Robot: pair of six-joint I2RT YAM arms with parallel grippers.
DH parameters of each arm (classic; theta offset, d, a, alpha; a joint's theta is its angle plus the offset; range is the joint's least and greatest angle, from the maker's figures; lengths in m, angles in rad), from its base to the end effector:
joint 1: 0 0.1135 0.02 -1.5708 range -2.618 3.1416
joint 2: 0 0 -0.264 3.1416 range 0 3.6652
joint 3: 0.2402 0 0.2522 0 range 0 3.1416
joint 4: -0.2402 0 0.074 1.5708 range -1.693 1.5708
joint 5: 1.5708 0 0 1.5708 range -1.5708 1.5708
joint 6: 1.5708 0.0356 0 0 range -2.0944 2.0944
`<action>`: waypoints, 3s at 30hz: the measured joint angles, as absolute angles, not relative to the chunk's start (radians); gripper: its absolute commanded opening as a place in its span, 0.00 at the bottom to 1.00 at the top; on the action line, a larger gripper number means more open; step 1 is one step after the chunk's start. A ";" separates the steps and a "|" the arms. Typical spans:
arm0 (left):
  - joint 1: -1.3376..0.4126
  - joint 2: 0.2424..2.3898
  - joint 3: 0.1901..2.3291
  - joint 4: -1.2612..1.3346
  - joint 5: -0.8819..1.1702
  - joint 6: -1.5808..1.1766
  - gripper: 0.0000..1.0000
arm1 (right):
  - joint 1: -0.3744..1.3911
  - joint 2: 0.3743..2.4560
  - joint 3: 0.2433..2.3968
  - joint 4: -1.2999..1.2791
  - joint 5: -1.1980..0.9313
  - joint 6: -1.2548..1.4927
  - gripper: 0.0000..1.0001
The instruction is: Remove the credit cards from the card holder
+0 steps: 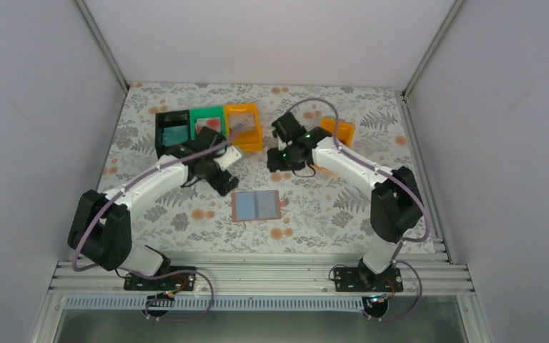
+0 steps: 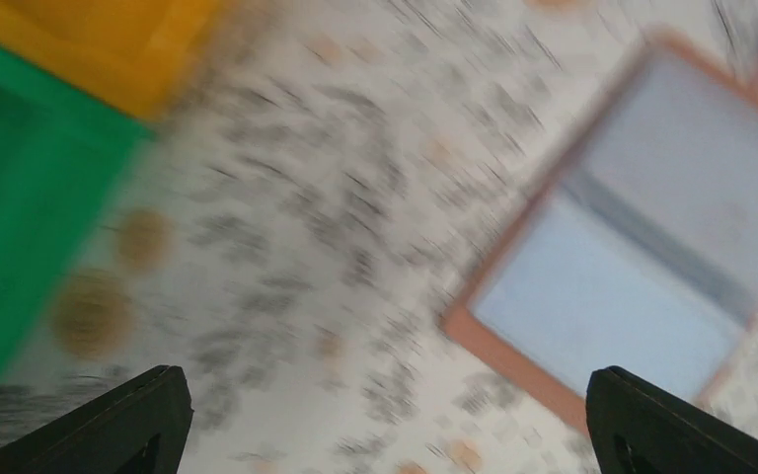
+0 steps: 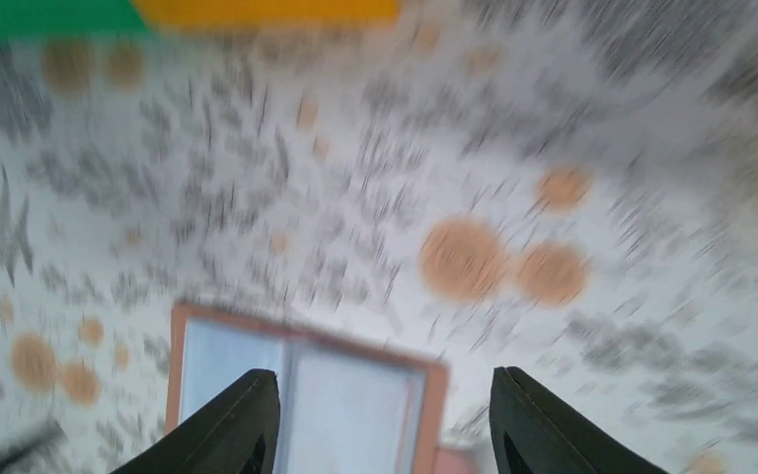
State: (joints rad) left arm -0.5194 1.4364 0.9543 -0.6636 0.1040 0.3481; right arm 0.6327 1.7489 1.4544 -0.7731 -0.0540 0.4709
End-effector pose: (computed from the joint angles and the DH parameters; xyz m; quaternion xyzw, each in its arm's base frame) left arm 0.2366 -0.1395 0.2150 0.4202 0.8812 -0.0686 0.2055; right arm 0.2984 0.2212 0.2637 -0.0849 0.9645 0.1527 0.1982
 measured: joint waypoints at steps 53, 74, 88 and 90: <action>-0.380 1.624 0.760 -0.311 0.719 -0.226 0.02 | 0.829 1.886 1.236 -0.634 -0.249 0.738 0.39; -0.389 1.405 1.603 -0.818 0.761 0.426 0.02 | 0.483 1.391 1.526 -0.615 -0.742 0.126 0.99; -0.392 1.368 1.696 -0.722 0.829 0.450 0.02 | 0.438 1.164 1.603 -0.696 -0.770 -0.159 0.99; -0.395 1.364 1.696 -0.695 0.852 0.413 0.02 | 0.424 1.153 1.602 -0.691 -0.748 -0.158 0.99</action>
State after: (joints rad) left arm -0.3954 1.3640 1.6958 -0.6949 0.8516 0.4133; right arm 0.4236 1.1530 1.6020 -0.6910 -0.7475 -0.1581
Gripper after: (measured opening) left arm 0.070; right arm 0.992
